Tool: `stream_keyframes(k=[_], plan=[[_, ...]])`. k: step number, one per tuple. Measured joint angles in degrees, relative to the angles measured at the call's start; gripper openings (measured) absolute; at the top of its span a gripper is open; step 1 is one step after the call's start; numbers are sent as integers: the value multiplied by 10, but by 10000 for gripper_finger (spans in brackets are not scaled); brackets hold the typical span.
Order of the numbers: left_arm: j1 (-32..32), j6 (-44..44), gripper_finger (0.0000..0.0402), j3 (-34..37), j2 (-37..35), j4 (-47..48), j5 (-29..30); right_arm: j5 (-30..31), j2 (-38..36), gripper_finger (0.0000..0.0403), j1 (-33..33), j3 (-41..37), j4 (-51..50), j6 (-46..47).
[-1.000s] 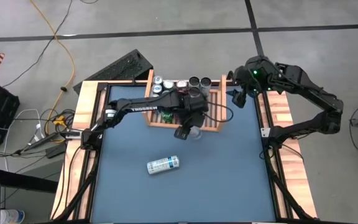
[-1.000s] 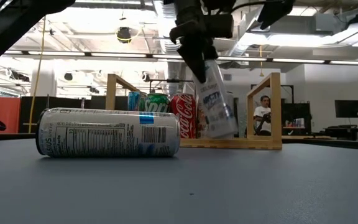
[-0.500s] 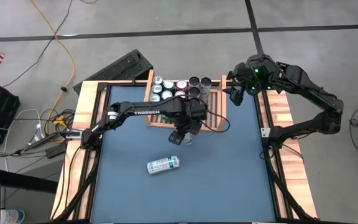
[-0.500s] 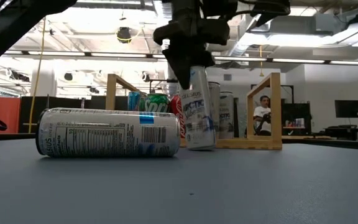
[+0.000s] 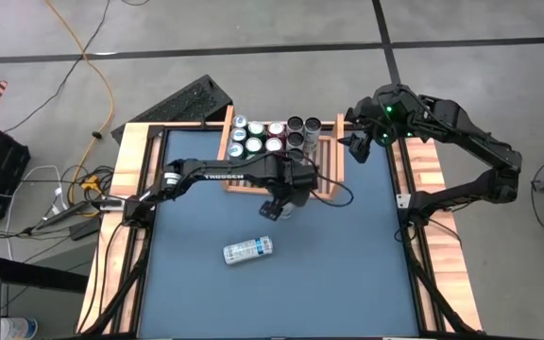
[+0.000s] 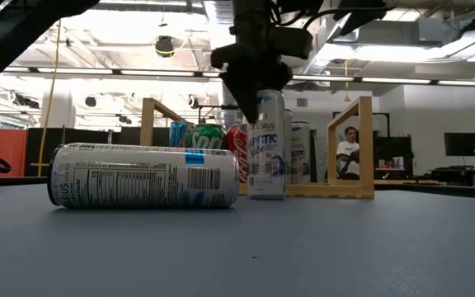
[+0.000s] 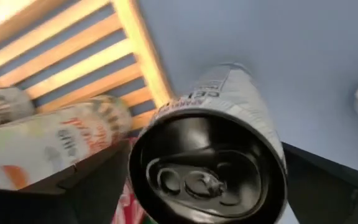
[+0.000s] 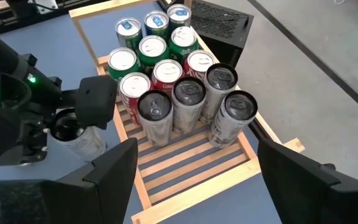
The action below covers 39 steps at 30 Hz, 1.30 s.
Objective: Place canned beverage on shelf
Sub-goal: Put the light blue soda can on the shelf
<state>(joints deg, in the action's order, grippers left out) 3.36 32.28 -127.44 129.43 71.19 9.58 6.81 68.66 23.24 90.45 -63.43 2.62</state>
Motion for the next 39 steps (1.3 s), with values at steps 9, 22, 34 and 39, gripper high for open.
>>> stream_keyframes(k=[9,22,34,39], plan=[[1,-15,380,0,-17,0,9,-22,0,320,0,0,-9,0],[0,-68,381,0,-134,85,54,-24,1,320,-67,0,11,-2],[53,-210,380,0,-279,188,119,79,154,320,-228,0,143,-33],[73,-233,380,-1,-336,188,120,98,208,320,-265,0,166,-35]])
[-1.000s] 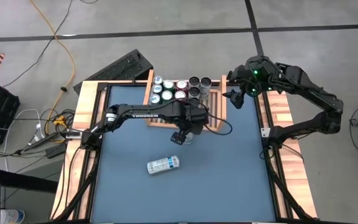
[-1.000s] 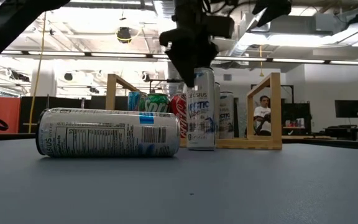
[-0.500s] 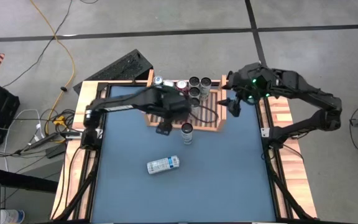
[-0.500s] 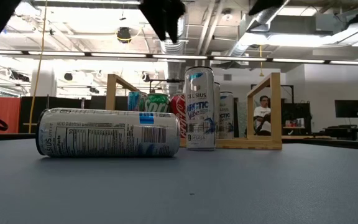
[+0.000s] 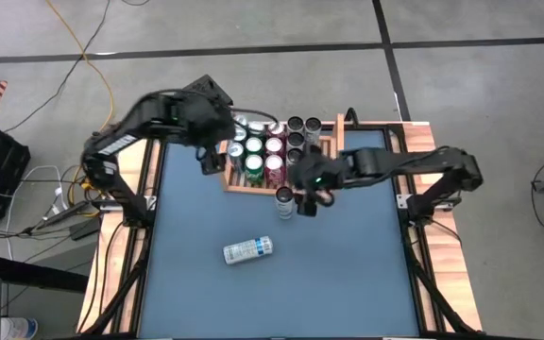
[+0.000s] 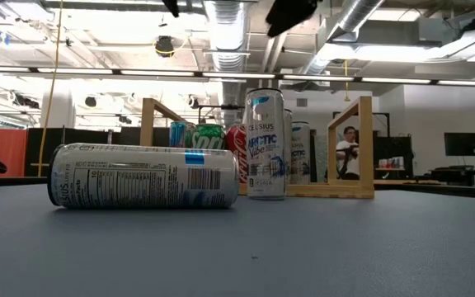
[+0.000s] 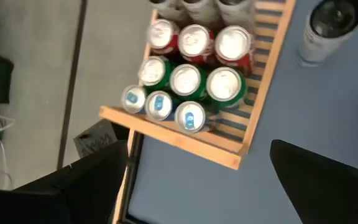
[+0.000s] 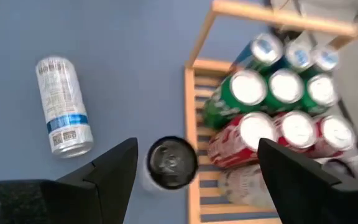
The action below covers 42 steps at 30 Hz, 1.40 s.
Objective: Place canned beverage on shelf
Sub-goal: Put the light blue soda can on the shelf
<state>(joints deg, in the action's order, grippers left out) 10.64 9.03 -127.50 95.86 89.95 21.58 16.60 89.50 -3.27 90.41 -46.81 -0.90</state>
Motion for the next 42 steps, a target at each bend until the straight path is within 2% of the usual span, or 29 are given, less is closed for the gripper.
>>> stream_keyframes(k=[6,13,15,18,21,24,29,35,42], plan=[[5,-28,380,0,-41,0,0,0,44,320,-17,0,13,24],[2,-42,380,0,-60,0,-3,-14,69,320,-7,0,36,45],[2,-41,380,0,-62,1,-1,-14,48,320,-2,-22,45,53],[2,-32,380,0,-60,0,3,-15,-19,320,2,-95,65,66],[2,-16,380,0,-58,-7,22,-13,-91,320,5,-170,136,60],[3,-9,380,0,-58,-13,47,-15,-112,320,4,-211,190,48],[5,-17,380,0,-58,-11,70,-24,-85,320,14,-215,213,25],[7,-23,380,0,-58,-9,72,-90,-37,320,52,-215,240,4],[7,-22,380,0,-58,-6,73,-105,10,320,57,-215,281,11]])
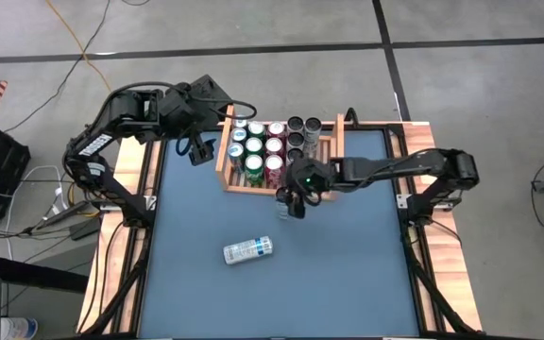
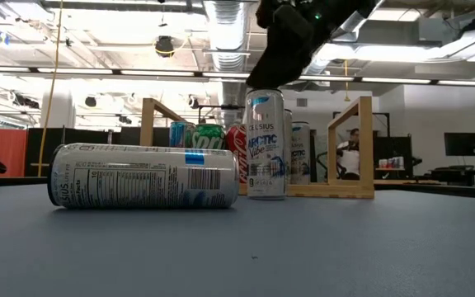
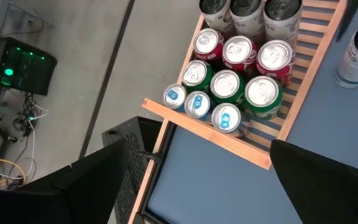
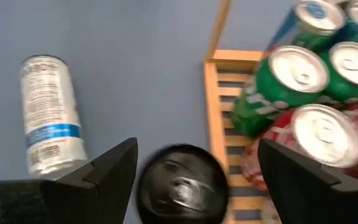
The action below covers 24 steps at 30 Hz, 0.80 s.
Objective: Place canned beverage on shelf
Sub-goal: Put the light blue soda can on the shelf
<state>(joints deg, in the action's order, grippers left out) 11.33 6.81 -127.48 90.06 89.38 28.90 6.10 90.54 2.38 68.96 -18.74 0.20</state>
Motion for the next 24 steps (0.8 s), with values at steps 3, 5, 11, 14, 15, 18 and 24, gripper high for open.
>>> stream_keyframes(k=[3,5,11,14,15,18,24], plan=[[0,0,380,0,0,2,0,-4,15,320,-2,1,5,20],[0,0,380,0,0,5,0,-4,24,320,-2,0,-3,33],[0,0,380,0,0,6,0,9,26,320,-6,1,-13,45],[0,0,380,0,0,6,0,12,26,320,-5,0,-33,45],[0,0,380,0,0,6,0,12,26,320,-5,0,-39,47],[0,0,380,0,0,6,0,12,25,320,-4,1,-71,61],[0,-1,380,0,0,6,0,15,26,313,-12,0,-58,60]])
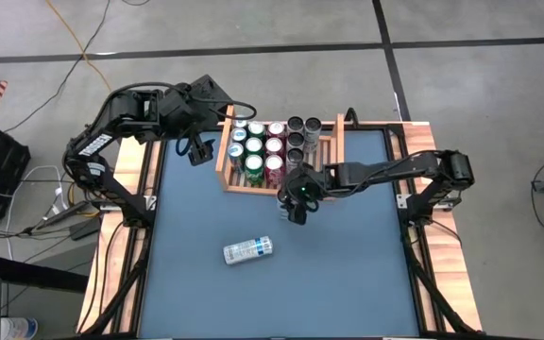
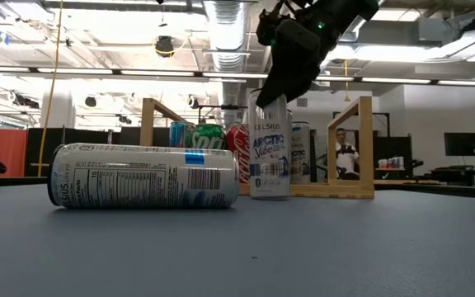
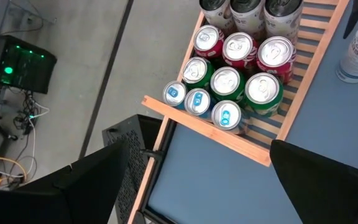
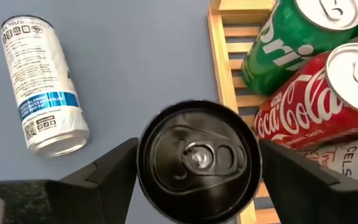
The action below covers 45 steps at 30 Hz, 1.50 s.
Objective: Place canned beverage on shelf
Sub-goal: Put the light blue soda can on the shelf
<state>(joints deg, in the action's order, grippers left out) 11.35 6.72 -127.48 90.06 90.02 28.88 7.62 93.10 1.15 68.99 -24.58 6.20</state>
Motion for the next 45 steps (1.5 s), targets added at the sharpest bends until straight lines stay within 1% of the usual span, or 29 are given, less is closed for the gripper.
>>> stream_keyframes(k=[10,16,19,22,26,28,30,35,40,45], plan=[[0,-19,380,0,0,0,0,0,0,232,0,0,-5,20],[0,-19,380,0,0,0,0,0,-16,231,-10,-1,-25,45],[0,-19,380,0,0,0,0,-2,-44,231,-16,-2,-37,58],[0,-18,380,0,0,0,0,-2,-90,231,-17,0,-87,70],[0,-11,380,0,0,0,0,46,-147,231,-13,-1,-158,65],[0,-11,380,0,0,0,0,70,-177,231,2,-1,-192,48],[0,-10,380,0,0,0,0,74,-199,231,30,-1,-207,22],[0,-10,380,0,0,0,0,68,-218,231,111,0,-187,-56],[0,-10,380,0,0,0,0,-21,-214,231,192,-4,-127,-124],[0,-16,380,0,0,0,0,-59,-220,234,246,-79,-53,-145]])
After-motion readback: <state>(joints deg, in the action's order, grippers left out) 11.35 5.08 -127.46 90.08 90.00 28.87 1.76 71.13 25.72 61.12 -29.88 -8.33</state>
